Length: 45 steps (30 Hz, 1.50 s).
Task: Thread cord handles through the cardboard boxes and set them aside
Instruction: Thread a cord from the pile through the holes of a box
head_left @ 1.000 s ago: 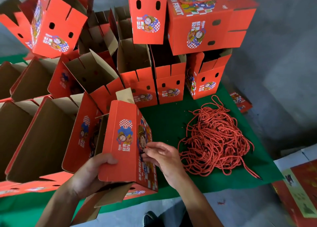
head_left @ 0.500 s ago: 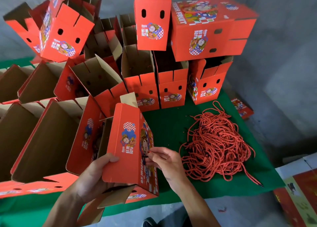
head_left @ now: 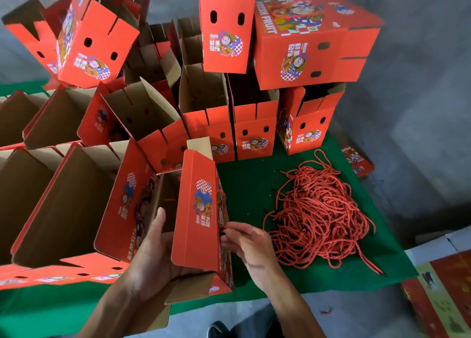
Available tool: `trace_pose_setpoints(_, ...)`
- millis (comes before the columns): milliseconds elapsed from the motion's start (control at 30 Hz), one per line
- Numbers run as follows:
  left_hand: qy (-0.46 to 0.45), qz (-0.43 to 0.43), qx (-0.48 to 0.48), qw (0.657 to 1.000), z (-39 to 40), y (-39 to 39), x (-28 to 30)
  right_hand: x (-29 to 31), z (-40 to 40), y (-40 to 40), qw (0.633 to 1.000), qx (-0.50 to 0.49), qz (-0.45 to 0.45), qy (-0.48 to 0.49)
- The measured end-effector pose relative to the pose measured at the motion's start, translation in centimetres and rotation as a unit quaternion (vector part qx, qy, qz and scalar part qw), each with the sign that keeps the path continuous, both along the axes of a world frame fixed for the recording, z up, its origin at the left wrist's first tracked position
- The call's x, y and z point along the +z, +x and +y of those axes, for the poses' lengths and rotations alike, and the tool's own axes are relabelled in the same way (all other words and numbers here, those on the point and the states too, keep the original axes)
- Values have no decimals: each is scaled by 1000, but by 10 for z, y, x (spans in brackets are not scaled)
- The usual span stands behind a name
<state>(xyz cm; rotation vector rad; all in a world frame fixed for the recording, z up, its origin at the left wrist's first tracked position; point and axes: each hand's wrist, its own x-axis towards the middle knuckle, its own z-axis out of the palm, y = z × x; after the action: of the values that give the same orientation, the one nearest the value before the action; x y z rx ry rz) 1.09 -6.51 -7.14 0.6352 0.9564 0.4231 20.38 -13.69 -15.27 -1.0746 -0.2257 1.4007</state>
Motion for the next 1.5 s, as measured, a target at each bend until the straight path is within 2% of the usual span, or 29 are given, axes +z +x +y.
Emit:
trace_pose_setpoints(133,42,25,-33,998,-5,5,-3,-6,1,-3,999,-15,-46,10)
trace_pose_setpoints(300,210,146,-118,960,-2,12,-8,-9,3,-6,996,-18,-83,23)
trace_pose_setpoints(367,188,184,-86,961,0,22,-11,-9,3,-6,995,-21,-95,26)
trace_pose_setpoints(467,141,121,-87,979,1,24,-13,-9,3,-6,994,-15,-103,26)
trace_pose_setpoints(533,85,21,-51,995,5,34,-6,-10,4,-7,994,-10,-105,23)
trace_pose_setpoints(600,72,-52,-55,995,4,33,-2,-11,3,-9,994,-11,-107,24)
trace_pose_setpoints(700,118,-69,-90,987,-3,33,-2,-13,3,-12,994,-22,-103,31)
trace_pose_setpoints(767,128,-60,-72,987,-5,33,-7,-13,4,-14,994,-24,-104,29)
trace_pose_setpoints(833,182,-47,-73,979,-4,31,-12,-14,4,-16,993,-23,-114,28)
trace_pose_setpoints(967,348,81,-168,919,3,16,-4,-12,4,-20,984,-44,-168,40)
trace_pose_setpoints(1067,431,208,-219,850,15,4,-4,-4,-1,-20,973,-17,-222,61)
trace_pose_setpoints(1167,542,354,-135,750,17,-16,-8,10,-10,-14,957,74,-262,97)
trace_pose_setpoints(1200,576,380,-99,717,15,-24,-13,15,-12,-12,951,114,-265,111)
trace_pose_setpoints(1233,592,396,-70,698,14,-32,-17,19,-14,-11,943,157,-268,124)
trace_pose_setpoints(1267,587,401,-45,702,12,-38,-22,22,-14,-11,933,196,-272,133)
trace_pose_setpoints(1300,564,392,-23,727,9,-44,-27,26,-14,-12,924,227,-276,136)
trace_pose_setpoints(1400,429,317,26,846,-2,-51,-37,29,-12,-17,901,265,-323,115)
trace_pose_setpoints(1500,285,267,89,916,-5,-47,-42,31,-6,-23,891,249,-365,102)
